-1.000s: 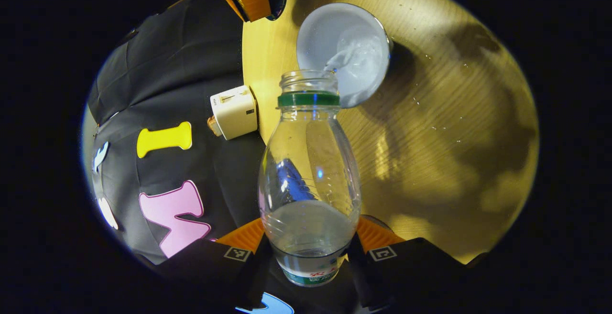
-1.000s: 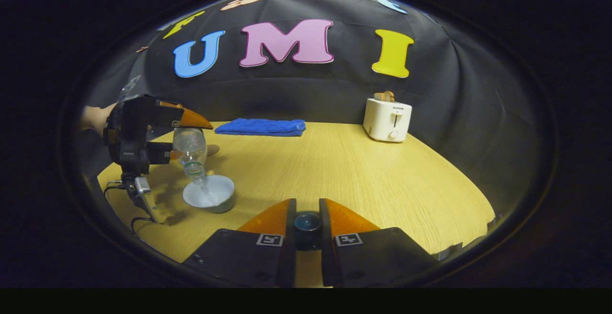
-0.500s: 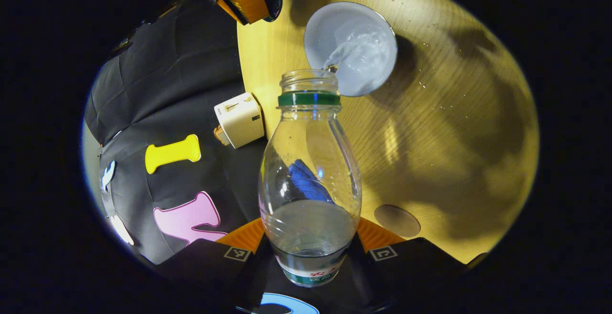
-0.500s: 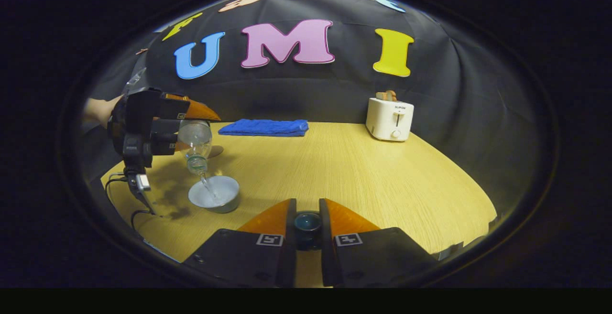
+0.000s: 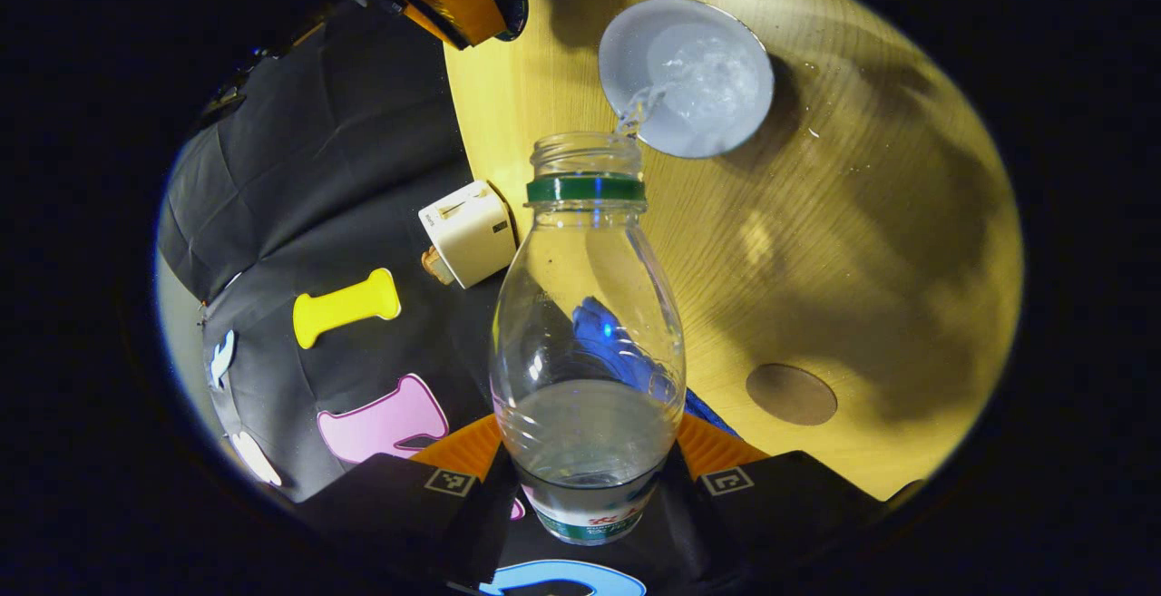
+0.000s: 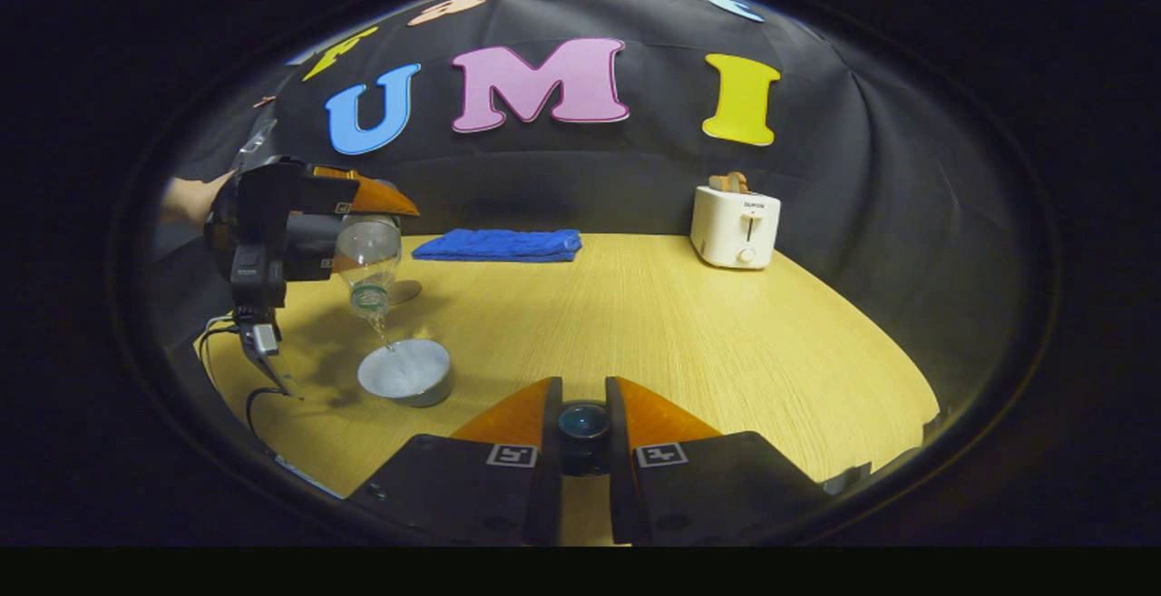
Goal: Open the teacup lid with one hand, grasp the water bottle and pour water into the teacup with the other hand; after pouring, place the water bottle on the coaster and then close the teacup lid.
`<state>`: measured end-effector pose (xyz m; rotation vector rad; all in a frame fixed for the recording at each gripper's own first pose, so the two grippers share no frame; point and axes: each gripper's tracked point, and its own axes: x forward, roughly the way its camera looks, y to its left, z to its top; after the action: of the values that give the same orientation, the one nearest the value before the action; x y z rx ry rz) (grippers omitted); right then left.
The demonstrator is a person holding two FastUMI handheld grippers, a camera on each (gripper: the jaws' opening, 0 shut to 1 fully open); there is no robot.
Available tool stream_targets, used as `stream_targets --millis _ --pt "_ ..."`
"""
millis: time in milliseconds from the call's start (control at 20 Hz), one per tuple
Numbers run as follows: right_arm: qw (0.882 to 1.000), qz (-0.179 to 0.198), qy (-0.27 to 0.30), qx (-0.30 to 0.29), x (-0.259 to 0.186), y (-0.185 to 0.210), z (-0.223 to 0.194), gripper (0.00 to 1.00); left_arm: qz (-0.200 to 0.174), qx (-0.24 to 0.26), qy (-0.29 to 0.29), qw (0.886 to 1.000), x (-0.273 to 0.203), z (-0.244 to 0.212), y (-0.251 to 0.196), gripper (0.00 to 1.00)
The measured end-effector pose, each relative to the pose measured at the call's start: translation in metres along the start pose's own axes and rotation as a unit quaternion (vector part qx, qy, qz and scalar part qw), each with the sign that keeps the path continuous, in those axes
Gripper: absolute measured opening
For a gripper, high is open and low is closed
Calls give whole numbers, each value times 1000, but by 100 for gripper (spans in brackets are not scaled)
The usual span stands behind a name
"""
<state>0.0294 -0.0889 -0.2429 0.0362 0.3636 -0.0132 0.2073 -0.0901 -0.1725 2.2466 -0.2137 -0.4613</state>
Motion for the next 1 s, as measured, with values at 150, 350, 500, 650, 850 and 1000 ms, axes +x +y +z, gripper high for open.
stream_targets --millis 150,350,500,650,850,1000 --pt "1000 4 1 -4 -3 0 1 24 5 5 6 1000 -3 0 4 75" --pt "1000 5 2 -5 -7 -2 1 29 17 19 -3 1000 -3 3 12 75" --pt "1000 6 7 8 -7 -4 -1 29 26 36 -8 999 4 9 21 75" --pt "1000 9 9 14 -9 -1 -1 24 31 44 -14 998 10 10 25 74" --pt "1000 15 11 13 -10 3 2 29 29 61 -15 998 11 6 28 75" --pt "1000 15 11 17 -8 3 5 19 30 68 -20 997 10 6 33 75"
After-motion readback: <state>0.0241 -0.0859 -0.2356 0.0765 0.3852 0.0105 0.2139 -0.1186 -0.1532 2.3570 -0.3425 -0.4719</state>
